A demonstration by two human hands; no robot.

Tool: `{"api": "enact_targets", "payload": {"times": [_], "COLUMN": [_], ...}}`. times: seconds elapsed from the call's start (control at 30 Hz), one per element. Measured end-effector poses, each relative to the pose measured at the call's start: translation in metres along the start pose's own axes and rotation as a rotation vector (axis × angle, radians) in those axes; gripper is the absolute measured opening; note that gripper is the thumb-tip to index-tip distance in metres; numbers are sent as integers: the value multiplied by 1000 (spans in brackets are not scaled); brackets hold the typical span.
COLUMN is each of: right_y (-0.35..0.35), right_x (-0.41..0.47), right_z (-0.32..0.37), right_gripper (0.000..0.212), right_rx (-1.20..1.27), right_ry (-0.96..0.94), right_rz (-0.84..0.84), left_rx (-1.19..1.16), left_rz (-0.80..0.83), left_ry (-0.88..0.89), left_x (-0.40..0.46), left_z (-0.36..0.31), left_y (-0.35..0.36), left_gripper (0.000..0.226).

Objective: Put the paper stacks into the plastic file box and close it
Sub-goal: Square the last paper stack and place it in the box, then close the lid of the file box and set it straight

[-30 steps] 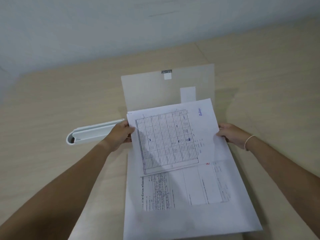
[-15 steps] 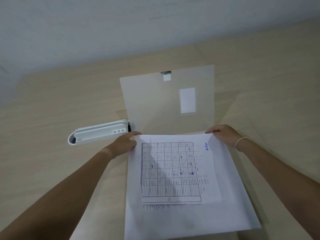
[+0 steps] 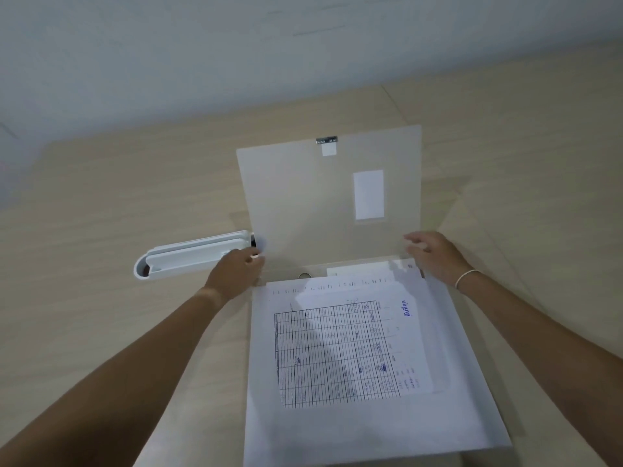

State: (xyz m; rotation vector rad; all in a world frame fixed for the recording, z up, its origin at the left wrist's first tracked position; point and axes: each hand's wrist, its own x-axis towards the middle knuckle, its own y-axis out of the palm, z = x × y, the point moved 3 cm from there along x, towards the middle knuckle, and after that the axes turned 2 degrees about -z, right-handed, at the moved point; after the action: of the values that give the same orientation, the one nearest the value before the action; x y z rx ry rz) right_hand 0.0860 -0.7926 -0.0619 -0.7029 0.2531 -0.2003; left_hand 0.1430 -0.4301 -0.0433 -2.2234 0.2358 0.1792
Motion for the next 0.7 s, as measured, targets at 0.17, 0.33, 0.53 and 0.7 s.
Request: {"api": "enact_targets", "payload": {"times": [0.17, 0.33, 0.53, 0.7], "right_y": [-8, -7, -23, -38], "right_x": [19, 21, -2, -49], "right_z": [-1, 1, 16, 27], "right_gripper": [58, 50, 31, 38], "right_rx": [336, 546, 736, 884], "right_ry": [165, 207, 257, 297], "right_rz": [-139, -57, -130, -118], "left_rx": [-470, -726, -767, -767], "left_rz": [-57, 15, 36, 51], "left_ry": [-227, -255, -254, -271], "left_x": [15, 16, -10, -46], "left_z": [-2, -10, -11, -23], "left_y": [-5, -8, -24, -43], "left_gripper": [53, 20, 41, 46]}}
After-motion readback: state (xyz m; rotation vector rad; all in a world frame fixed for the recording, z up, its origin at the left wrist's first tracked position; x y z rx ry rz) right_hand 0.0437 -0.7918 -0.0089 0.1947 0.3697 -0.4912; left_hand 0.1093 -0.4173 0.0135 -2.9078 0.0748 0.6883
